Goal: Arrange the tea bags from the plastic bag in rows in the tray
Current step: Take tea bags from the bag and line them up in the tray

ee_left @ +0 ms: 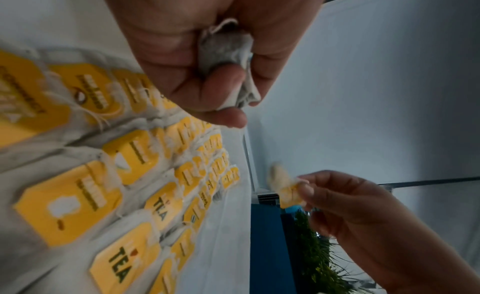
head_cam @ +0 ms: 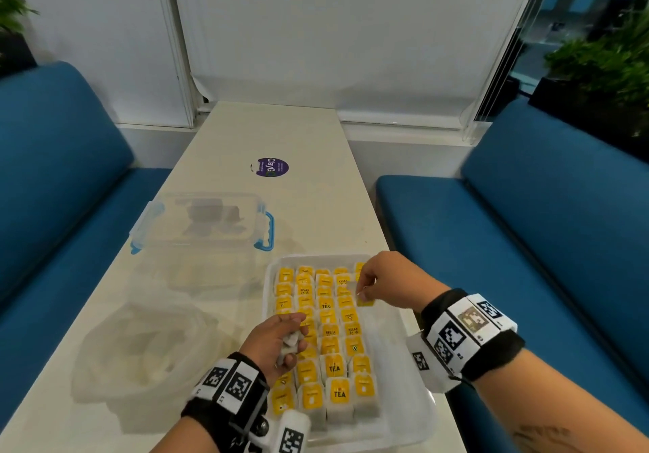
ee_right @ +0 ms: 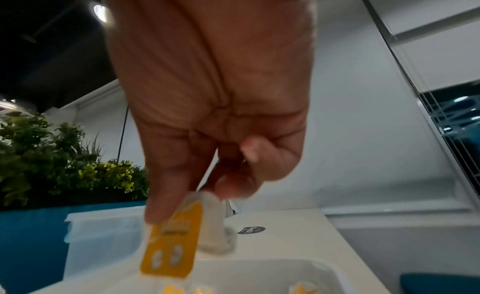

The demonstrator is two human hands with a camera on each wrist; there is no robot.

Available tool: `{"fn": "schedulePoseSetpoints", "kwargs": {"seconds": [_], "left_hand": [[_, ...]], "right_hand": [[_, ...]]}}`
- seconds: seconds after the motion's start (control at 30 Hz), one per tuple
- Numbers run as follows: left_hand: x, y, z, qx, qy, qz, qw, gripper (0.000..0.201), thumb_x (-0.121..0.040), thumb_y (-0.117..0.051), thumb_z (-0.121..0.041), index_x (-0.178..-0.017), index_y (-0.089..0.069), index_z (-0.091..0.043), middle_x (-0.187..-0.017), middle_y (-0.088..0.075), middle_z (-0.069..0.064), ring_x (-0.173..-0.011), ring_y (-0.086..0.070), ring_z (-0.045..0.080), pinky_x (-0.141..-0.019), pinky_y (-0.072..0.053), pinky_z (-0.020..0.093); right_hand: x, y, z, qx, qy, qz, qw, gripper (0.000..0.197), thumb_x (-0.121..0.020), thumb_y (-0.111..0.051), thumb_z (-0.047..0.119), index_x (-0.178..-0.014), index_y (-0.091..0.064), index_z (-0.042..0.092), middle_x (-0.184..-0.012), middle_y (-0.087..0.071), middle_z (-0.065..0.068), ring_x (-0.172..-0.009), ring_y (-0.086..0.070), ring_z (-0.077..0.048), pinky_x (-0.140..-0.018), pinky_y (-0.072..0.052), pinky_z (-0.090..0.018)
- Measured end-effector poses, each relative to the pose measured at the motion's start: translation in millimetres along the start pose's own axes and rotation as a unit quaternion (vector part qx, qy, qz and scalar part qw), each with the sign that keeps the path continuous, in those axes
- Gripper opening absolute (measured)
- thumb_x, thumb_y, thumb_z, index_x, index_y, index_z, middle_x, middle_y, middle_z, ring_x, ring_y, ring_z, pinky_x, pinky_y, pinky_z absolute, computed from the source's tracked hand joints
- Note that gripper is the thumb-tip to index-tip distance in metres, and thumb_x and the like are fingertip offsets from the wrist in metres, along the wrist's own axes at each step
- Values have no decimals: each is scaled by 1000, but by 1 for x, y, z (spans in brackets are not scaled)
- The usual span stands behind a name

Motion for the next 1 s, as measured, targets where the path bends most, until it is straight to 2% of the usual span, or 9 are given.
{"fn": "schedulePoseSetpoints", "kwargs": {"seconds": [0.13, 0.23, 0.37, 0.47, 0.57, 0.63, 0.7, 0.87, 1.0], "left_hand": [[-2, 2, 1, 7, 3, -2, 1000, 13, -94, -44, -6, -95, -57, -7, -72, -55, 8, -40, -51, 11, -34, -30, 12], [-2, 1, 1, 5, 3, 4, 1000, 14, -94, -43, -6, -97, -57, -7, -72, -55, 8, -39, -52, 10, -33, -30, 13], [-1, 2, 3, 10, 6, 12, 1000, 13, -94, -44, -6, -97, -57, -7, -73, -56, 7, -40, -53, 10, -36, -31, 13], [-1, 3, 3, 19, 8, 13, 1000, 11, -94, -46, -8, -96, -58, -8, -73, -57, 8, -41, -53, 11, -35, -31, 13], [-2, 4, 3, 21, 12, 14, 1000, 12, -94, -47, -8, -97, -58, -8, -73, -57, 7, -42, -53, 11, -35, -32, 13], [-3, 4, 4, 20, 14, 15, 1000, 12, -94, -46, -8, -97, -58, -8, -73, -57, 7, -42, -53, 11, -36, -32, 13], [-3, 4, 4, 19, 14, 16, 1000, 12, -94, -47, -9, -98, -58, -8, -74, -58, 7, -43, -54, 11, -36, -32, 13], [-3, 5, 3, 23, 10, 25, 999, 11, -94, -47, -11, -98, -57, -7, -72, -58, 8, -43, -54, 12, -34, -32, 15], [-4, 6, 5, 19, 13, 27, 999, 11, -94, -48, -12, -98, -57, -7, -72, -58, 8, -44, -55, 12, -34, -32, 16]], "right_hand": [[-13, 3, -11, 21, -36, -8, 999, 11, -86, -64, 13, -92, -72, 8, -84, -64, 0, -73, -56, -13, -54, -36, -16], [-28, 4, -21, 92, -65, -21, 993, 19, -89, -55, 11, -98, -71, 7, -104, -67, -6, -94, -62, -23, -70, -45, -24], [-43, -8, -32, 140, -85, 27, 986, 23, -90, -50, 8, -104, -69, 6, -110, -66, -10, -100, -63, -26, -82, -49, -30], [-44, -27, -29, 202, -70, 131, 968, 25, -88, -52, 2, -106, -69, 1, -103, -69, -12, -85, -64, -23, -82, -52, -30], [-43, -44, -29, 239, -81, 239, 938, 25, -86, -57, 1, -108, -68, -2, -84, -67, -9, -61, -56, -15, -64, -50, -23], [-51, -46, -26, 249, -79, 238, 936, 26, -85, -58, 0, -109, -67, -2, -99, -69, -14, -75, -63, -21, -65, -49, -25], [-59, -47, -23, 258, -70, 223, 937, 26, -86, -58, 0, -111, -65, -4, -115, -67, -15, -91, -63, -25, -78, -48, -29], [-78, -43, -23, 233, -74, 159, 956, 27, -93, -50, 3, -116, -60, -4, -123, -62, -17, -114, -59, -28, -94, -45, -31], [-87, -41, -25, 229, -75, 140, 960, 27, -91, -49, 2, -116, -61, -1, -122, -61, -18, -105, -60, -29, -93, -45, -32]]}}
Point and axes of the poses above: each hand's wrist, its own x-axis away from the middle knuckle, its own y-axis out of the back of the hand, z = x × y, the point moved 6 cm from there along -x, towards the middle knuckle
